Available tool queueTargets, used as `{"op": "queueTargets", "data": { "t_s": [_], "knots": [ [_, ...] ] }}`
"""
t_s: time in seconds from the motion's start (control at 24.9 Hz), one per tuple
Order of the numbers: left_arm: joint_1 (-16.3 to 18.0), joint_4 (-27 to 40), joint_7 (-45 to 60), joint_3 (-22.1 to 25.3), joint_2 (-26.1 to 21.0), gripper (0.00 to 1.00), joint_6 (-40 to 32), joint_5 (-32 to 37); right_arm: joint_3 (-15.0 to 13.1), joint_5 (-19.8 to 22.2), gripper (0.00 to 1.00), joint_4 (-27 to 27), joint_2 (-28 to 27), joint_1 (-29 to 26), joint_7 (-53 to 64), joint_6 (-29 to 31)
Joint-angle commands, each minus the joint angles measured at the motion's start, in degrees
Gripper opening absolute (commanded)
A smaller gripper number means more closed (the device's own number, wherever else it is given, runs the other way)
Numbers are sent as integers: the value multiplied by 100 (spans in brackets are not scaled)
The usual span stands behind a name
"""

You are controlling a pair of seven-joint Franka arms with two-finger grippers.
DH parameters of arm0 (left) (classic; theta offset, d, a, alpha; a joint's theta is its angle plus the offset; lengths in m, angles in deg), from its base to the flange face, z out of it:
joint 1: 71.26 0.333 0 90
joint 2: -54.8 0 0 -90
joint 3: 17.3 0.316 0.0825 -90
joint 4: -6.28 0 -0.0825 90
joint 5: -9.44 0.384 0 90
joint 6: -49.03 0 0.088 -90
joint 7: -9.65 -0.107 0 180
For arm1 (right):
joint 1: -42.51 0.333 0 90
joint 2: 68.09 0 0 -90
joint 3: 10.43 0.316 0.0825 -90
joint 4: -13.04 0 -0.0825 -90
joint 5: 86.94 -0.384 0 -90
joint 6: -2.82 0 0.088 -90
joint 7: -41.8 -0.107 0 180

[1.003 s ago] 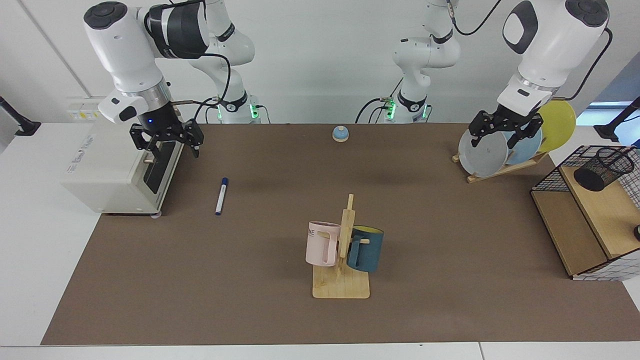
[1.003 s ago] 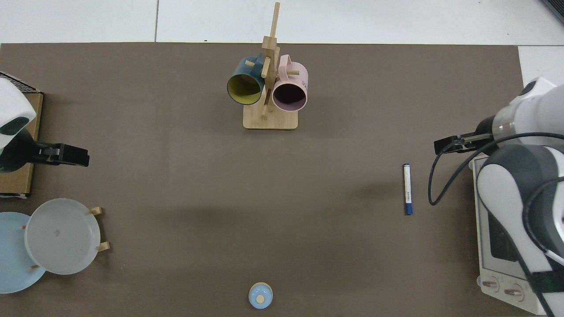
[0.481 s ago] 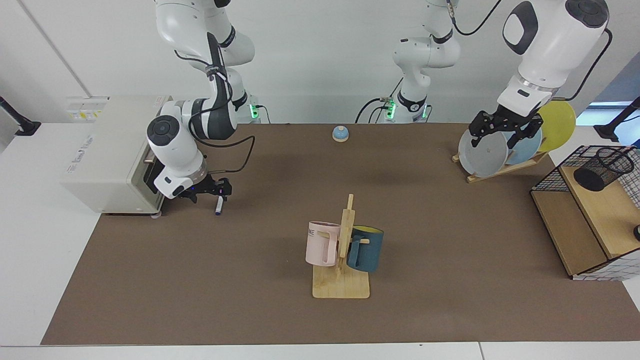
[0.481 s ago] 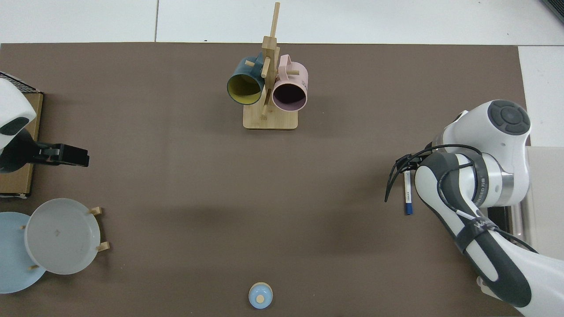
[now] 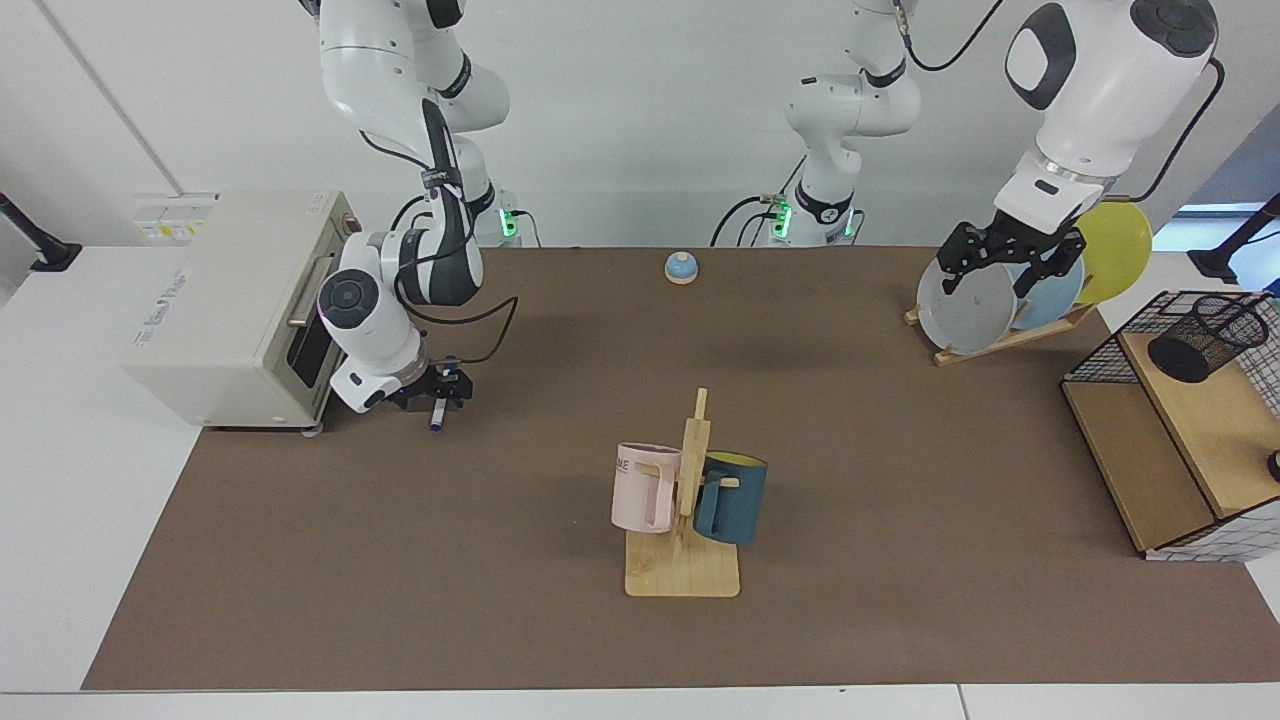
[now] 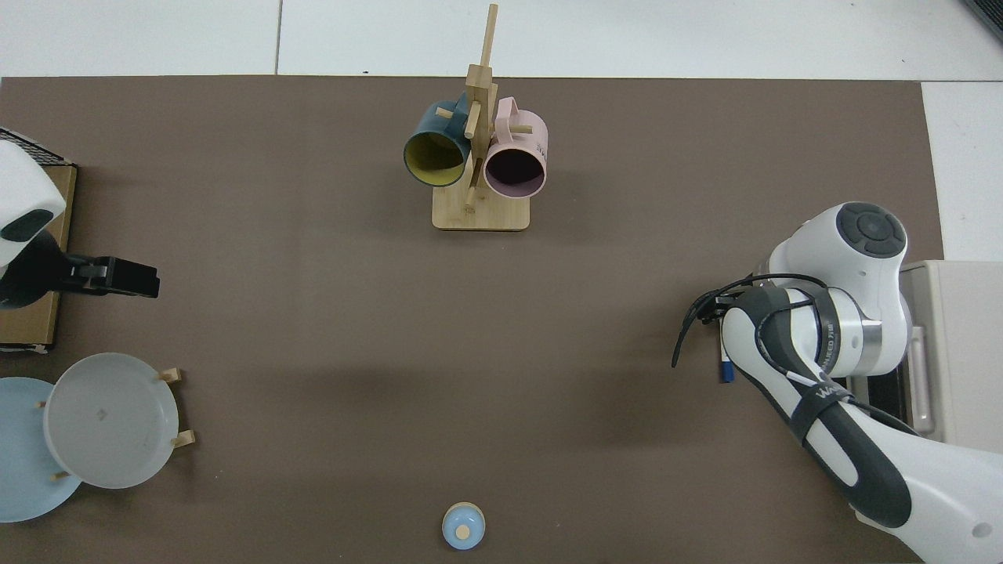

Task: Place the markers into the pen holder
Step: 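Reach the right gripper down over the white blue-capped marker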

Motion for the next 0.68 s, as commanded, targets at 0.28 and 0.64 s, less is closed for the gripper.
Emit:
{"op": "queueTargets", "data": {
  "t_s": [0.28,0.64],
  "knots": [
    [-56,179,10,17,152,100,-6,-70,9,-39,62,83,-11,-11,-118,325],
    [-170,179,-760,-176,152,100,29,-70,18,-39,3,65,-72,-20,-48,334]
  ]
}}
